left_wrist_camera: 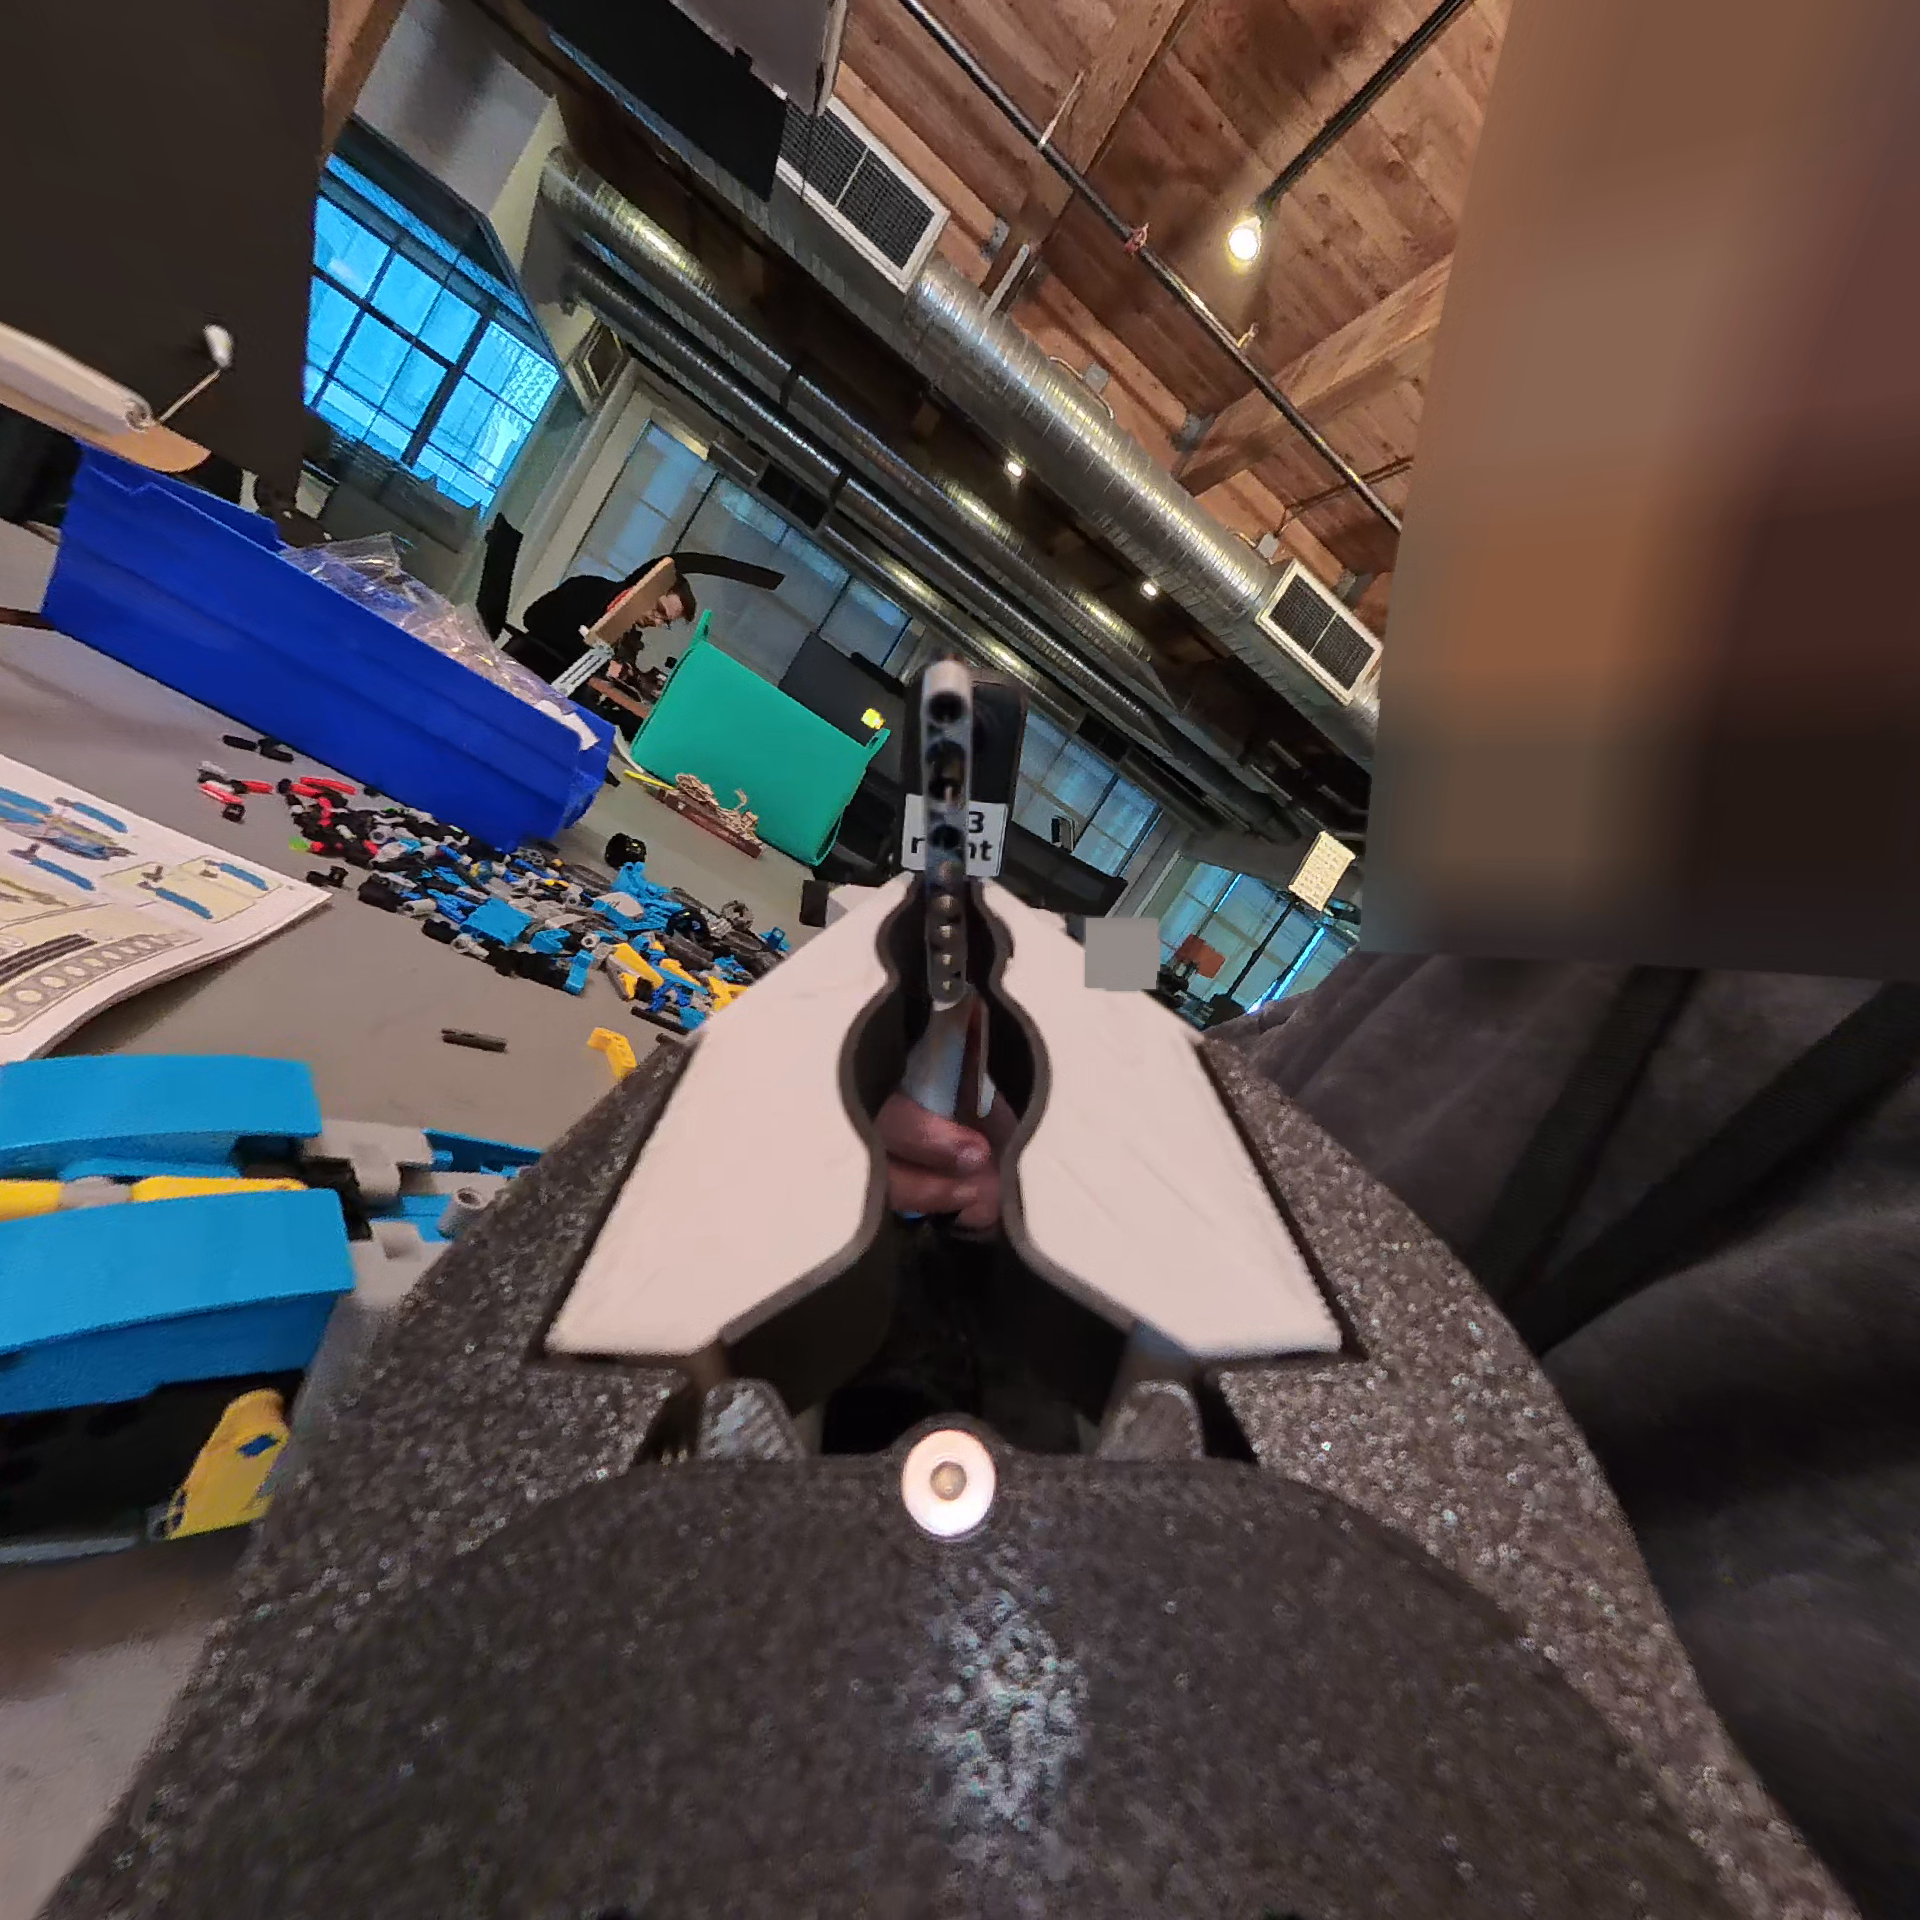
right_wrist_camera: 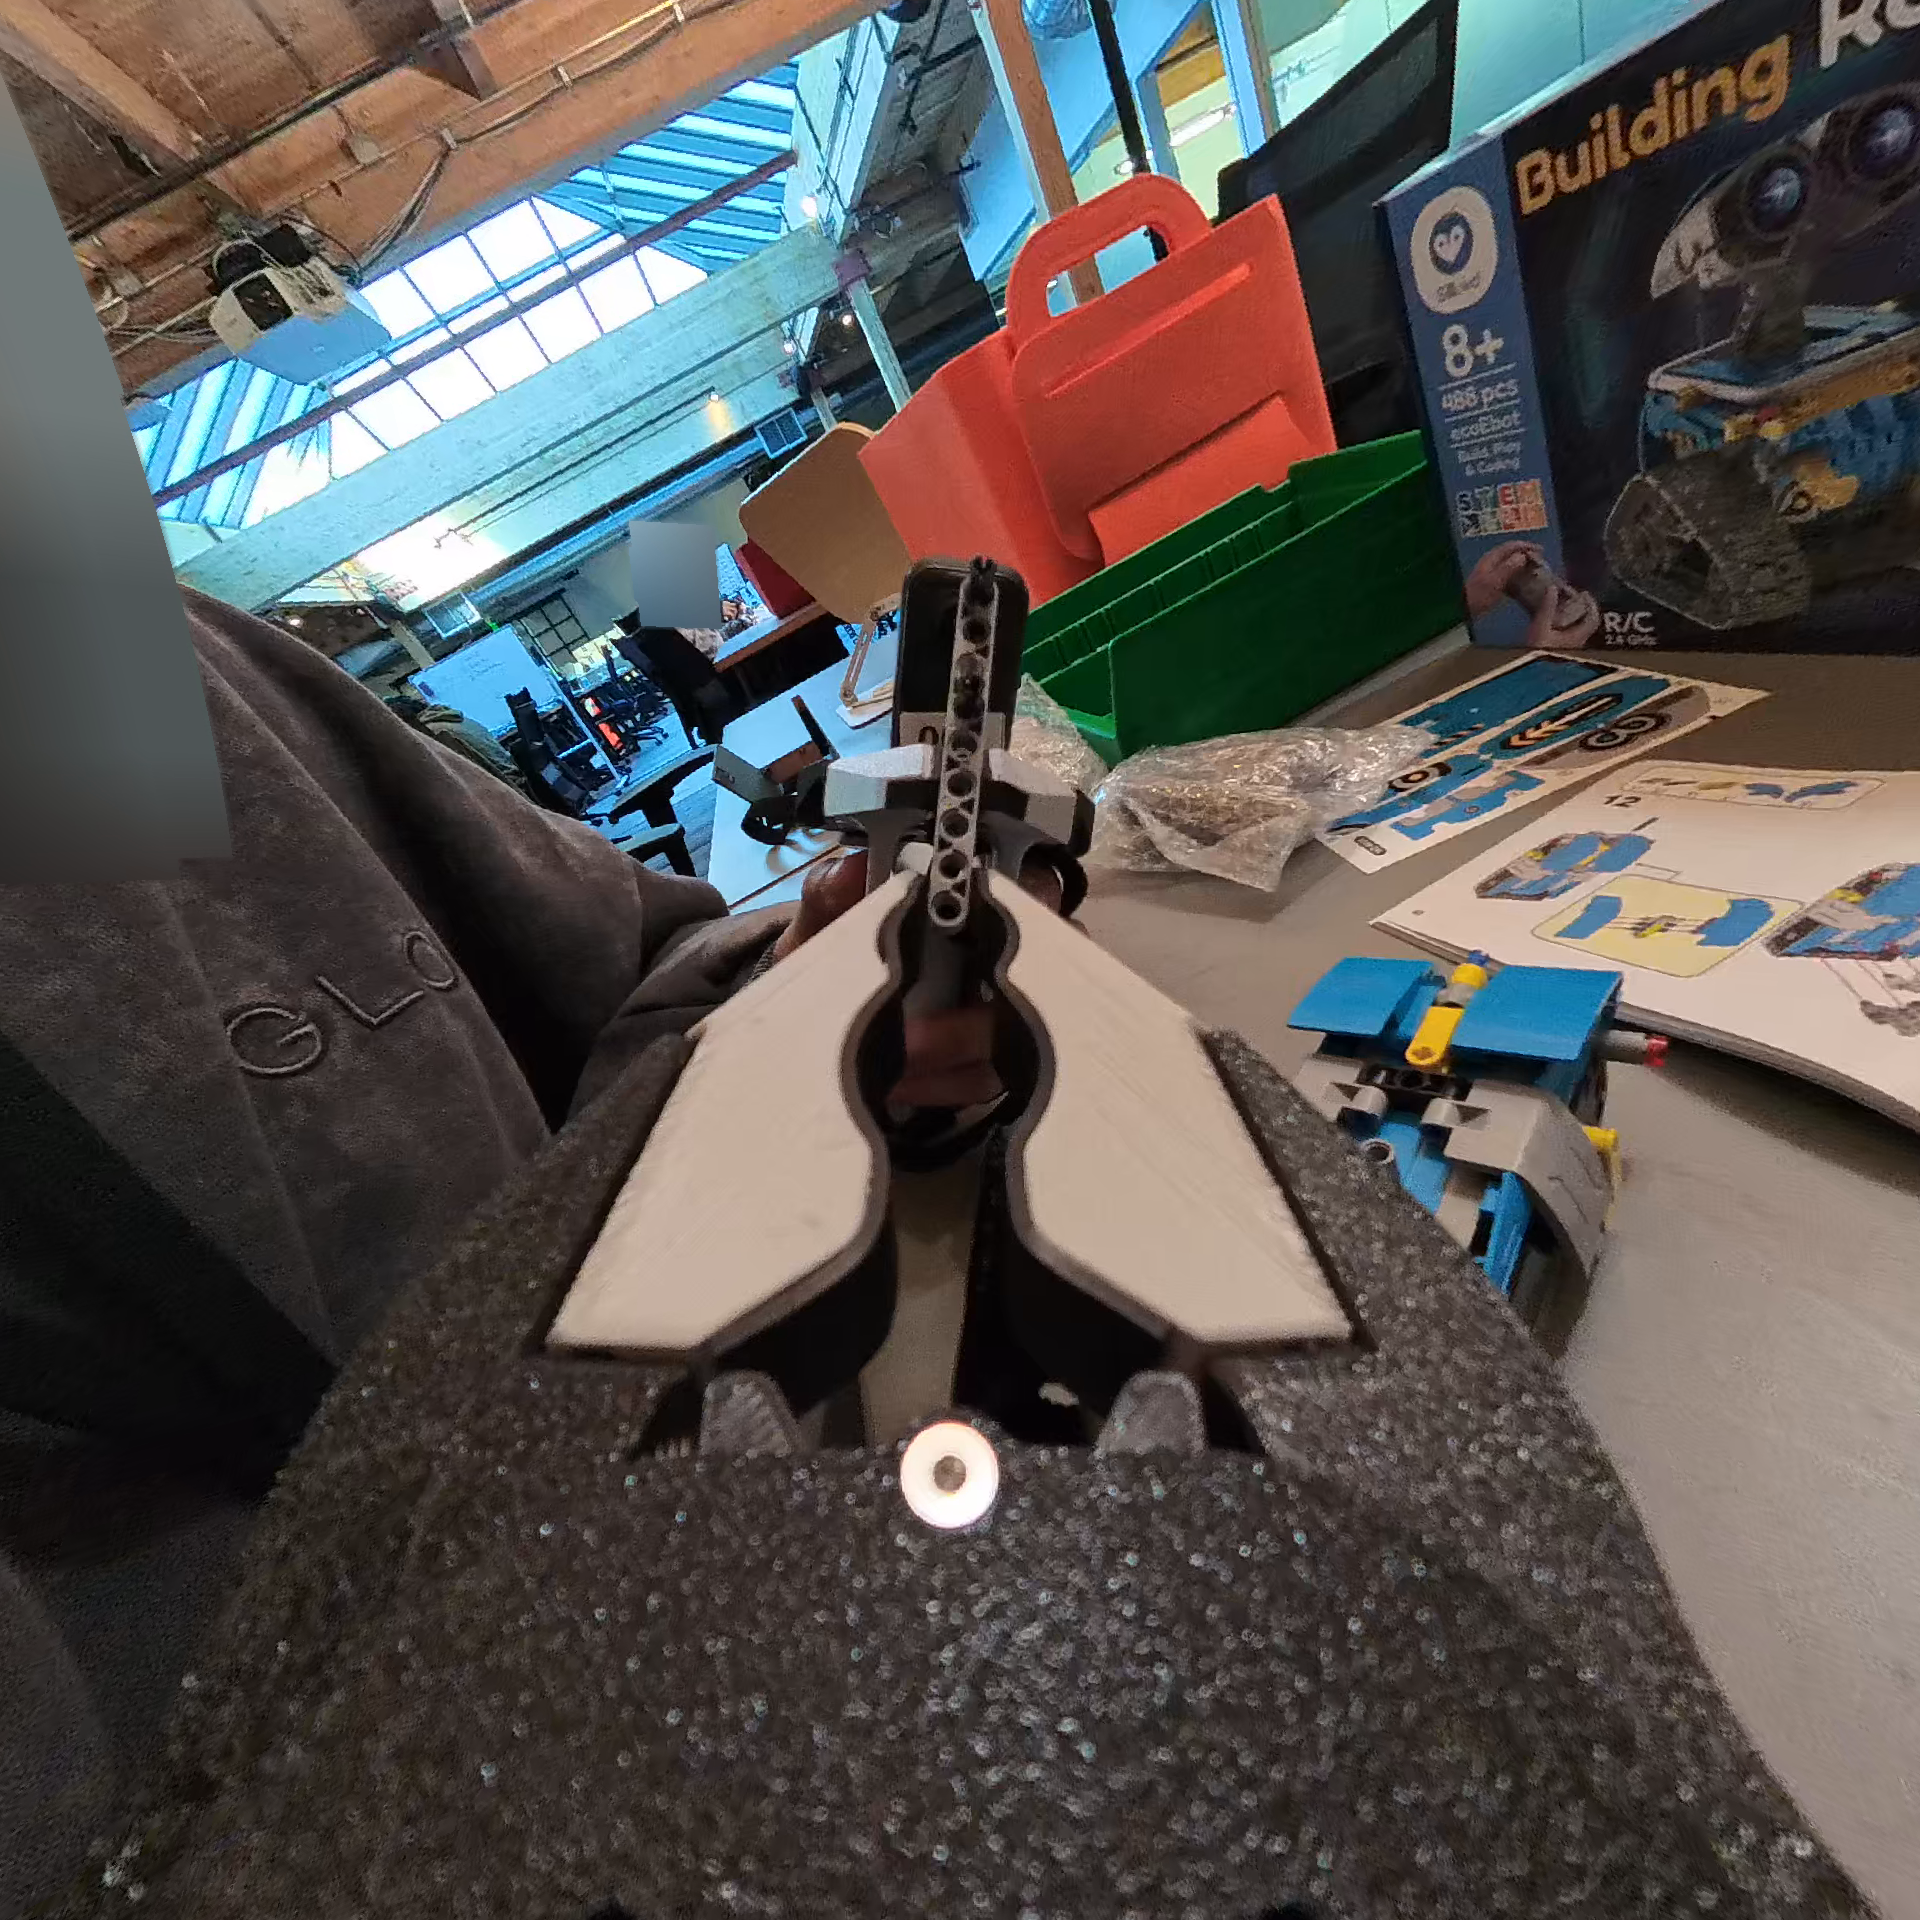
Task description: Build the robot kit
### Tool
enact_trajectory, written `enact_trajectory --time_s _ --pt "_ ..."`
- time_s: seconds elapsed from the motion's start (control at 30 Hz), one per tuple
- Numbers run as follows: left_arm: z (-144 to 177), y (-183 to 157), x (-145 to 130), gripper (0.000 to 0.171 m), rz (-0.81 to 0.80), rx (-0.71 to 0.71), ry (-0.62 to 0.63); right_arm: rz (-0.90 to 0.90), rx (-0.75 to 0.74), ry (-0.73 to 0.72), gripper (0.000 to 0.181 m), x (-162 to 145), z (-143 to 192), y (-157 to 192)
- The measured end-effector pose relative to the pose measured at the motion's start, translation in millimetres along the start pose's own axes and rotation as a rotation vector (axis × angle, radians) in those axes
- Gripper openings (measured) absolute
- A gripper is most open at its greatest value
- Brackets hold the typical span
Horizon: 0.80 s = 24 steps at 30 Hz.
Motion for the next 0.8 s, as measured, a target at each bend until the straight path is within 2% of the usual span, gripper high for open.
enact_trajectory --time_s 0.23,0.8 --pt "-2.1 0.6 -3.6 0.008 0.025 -0.008 0.043 -0.067 0.032 -0.005 0.007 -0.6 1.8 -1.9" --pt "-4.5 2.9 -9.3 0.010 -0.046 0.055 0.093 -0.051 -0.002 0.010 0.007 -2.6 2.8 -3.6"
Point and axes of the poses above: each gripper's, where its closed fingertips meet, z back along the fingers, x out of its top, y = z × x across the jaws, the point moved 5 cm from there along z, back along the fingers, and after that the axes turned 5 degrees about x, right-handed, at the moved point
